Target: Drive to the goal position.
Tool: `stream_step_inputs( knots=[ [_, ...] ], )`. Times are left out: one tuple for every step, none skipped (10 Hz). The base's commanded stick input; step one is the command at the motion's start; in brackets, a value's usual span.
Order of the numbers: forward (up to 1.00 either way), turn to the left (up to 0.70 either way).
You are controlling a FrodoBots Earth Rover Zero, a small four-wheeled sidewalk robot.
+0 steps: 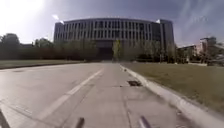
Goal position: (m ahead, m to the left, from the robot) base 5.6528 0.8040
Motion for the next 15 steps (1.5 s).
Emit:
stream_step_inputs(
  knots=[
    [0.7, 0.0],
    [0.7, 0.0],
    [0.7, 0.0],
    [0.7, 0.0],
    [0.7, 0.0],
    [0.7, 0.0],
    [0.7, 0.0],
    [0.7, 0.0],
    [0.7, 0.0],
    [0.7, 0.0],
    [0.7, 0.0],
    [0.7, 0.0],
    [0.7, 0.0],
    [0.7, 0.0],
    [0.7, 0.0]
  ],
)
